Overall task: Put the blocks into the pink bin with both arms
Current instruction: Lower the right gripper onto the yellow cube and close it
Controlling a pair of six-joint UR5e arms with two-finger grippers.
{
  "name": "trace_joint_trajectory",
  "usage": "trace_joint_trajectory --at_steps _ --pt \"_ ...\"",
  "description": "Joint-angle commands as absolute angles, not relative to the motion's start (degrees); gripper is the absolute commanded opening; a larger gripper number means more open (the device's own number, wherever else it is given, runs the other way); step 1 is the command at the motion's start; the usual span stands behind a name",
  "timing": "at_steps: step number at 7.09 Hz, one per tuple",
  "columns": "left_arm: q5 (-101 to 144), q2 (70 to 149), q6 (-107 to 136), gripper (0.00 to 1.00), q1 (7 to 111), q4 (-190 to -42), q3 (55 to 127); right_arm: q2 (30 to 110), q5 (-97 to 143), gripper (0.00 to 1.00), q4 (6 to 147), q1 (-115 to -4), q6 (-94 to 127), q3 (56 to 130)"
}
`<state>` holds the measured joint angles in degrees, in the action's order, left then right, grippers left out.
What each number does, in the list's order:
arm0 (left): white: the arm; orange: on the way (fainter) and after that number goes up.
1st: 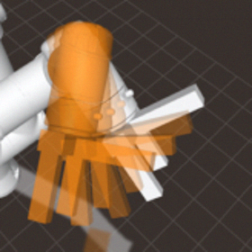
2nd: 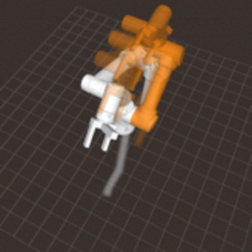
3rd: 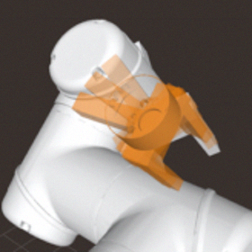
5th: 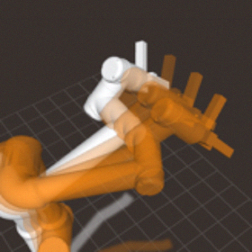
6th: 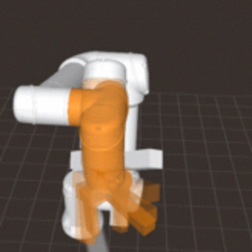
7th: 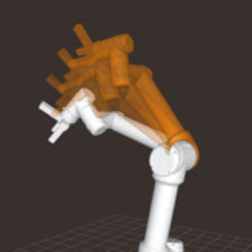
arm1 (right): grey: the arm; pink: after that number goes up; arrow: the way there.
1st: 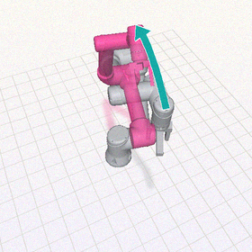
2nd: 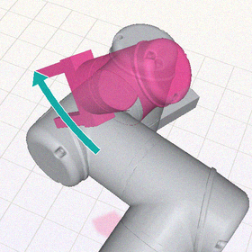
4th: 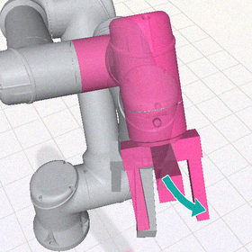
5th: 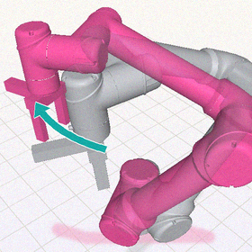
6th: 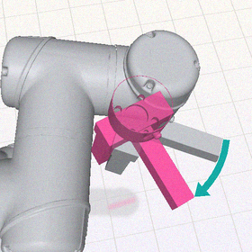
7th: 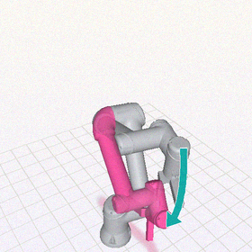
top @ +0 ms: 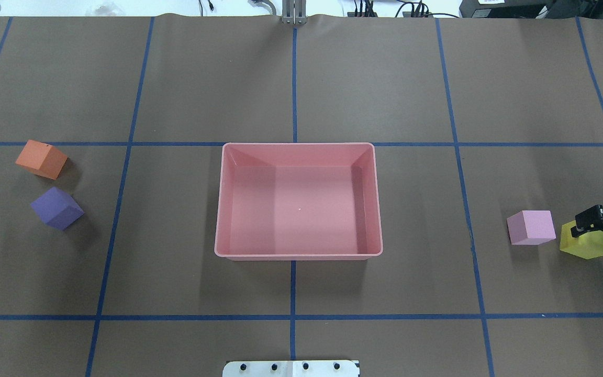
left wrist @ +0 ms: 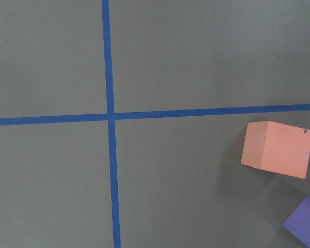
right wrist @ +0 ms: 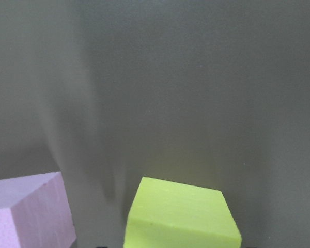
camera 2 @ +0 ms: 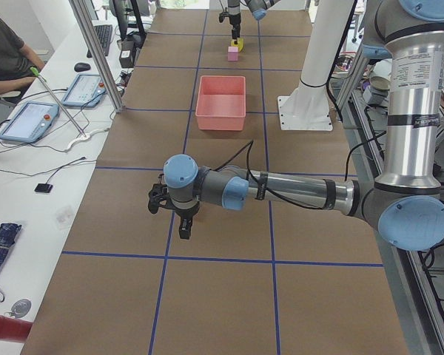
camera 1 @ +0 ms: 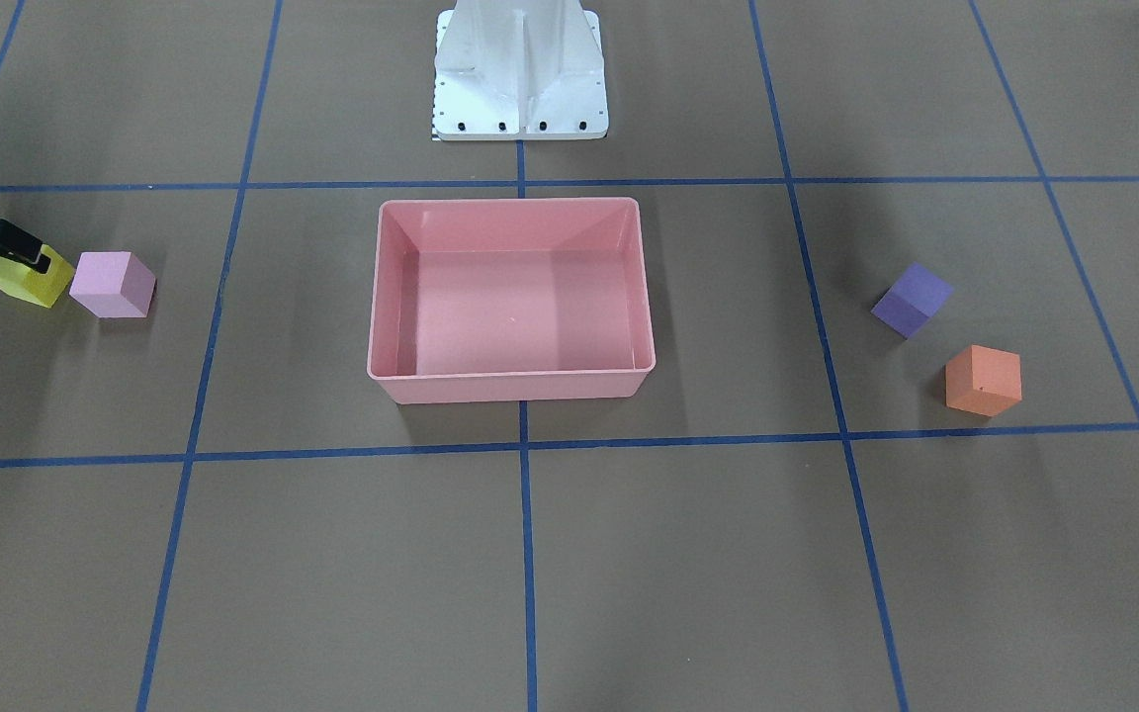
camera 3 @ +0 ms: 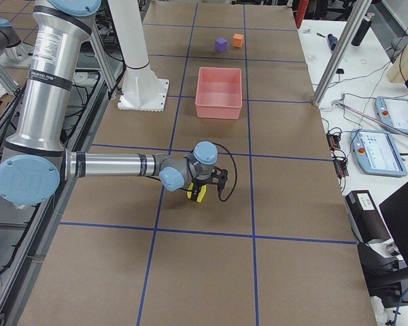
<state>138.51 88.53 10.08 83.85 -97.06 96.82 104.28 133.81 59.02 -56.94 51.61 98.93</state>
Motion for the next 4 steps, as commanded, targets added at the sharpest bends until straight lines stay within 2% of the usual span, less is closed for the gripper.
trace_joint_trajectory --at_steps 1,2,3,4 --pt "138.4 88.5 10.1 1.00 83.8 -97.1 96.9 104.3 133.3 0.72 58.9 -56.2 51.6 98.8" --pt "138.8 88.6 10.3 1.00 83.8 -96.9 96.9 104.3 133.2 0.40 58.5 -56.4 51.6 98.8" --pt "139.0 88.9 14.6 1.00 83.5 -97.7 97.4 104.3 133.1 0.01 58.5 -56.5 51.2 99.1" --pt "138.7 88.9 19.9 1.00 80.0 -101.3 98.3 104.3 132.6 0.00 58.5 -56.7 50.8 101.1"
